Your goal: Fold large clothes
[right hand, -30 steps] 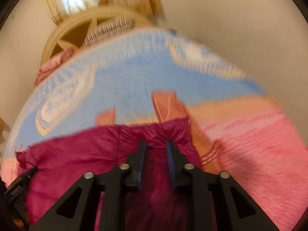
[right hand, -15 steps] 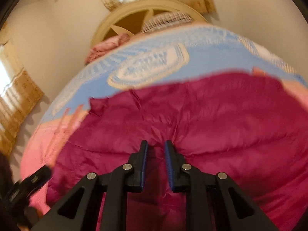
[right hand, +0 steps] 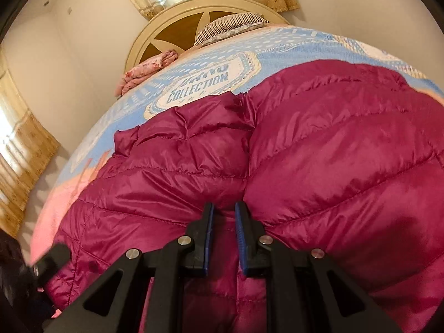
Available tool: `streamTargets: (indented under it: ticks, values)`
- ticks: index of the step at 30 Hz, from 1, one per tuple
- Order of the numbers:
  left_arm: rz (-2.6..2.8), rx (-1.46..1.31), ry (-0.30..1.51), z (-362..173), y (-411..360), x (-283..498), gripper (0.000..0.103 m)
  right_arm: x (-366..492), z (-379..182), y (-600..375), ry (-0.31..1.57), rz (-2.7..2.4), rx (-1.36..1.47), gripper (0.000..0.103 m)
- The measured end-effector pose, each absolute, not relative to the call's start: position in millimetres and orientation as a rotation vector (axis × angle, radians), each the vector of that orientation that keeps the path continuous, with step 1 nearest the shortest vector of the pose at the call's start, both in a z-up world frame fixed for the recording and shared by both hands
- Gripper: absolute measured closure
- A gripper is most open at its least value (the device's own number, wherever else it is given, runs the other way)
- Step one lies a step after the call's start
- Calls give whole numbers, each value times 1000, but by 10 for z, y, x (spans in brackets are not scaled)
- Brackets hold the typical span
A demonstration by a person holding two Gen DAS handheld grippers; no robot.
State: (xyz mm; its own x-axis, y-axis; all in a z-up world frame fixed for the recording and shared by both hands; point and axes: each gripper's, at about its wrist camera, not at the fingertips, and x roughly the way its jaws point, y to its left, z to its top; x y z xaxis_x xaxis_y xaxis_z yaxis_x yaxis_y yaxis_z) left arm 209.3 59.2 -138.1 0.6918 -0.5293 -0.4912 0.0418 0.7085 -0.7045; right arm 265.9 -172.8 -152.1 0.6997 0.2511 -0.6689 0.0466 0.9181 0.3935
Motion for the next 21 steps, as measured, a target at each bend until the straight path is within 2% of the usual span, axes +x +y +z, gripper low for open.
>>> streamTargets:
  ticks: [1,3,6,13,21]
  values:
    - [-368,-730,749,-1360,573,2127,40,2660,-1527,-1739,795,119,411,90]
    - [-387,-705,734,-1266,524,2173,68,2667,-1535,-1748,800,122,424,90]
    - [-445,-700,694,-1136,525,2155,78,2674,-1551,-1760,815,129,457,91]
    - [-537,-627,633,-714,615,2042,81,2515,-1543,-1483,867,176,571,91]
    - [-495,-366,589,-194,694,1797,81,2502,-1672,-625,984,522,800,91]
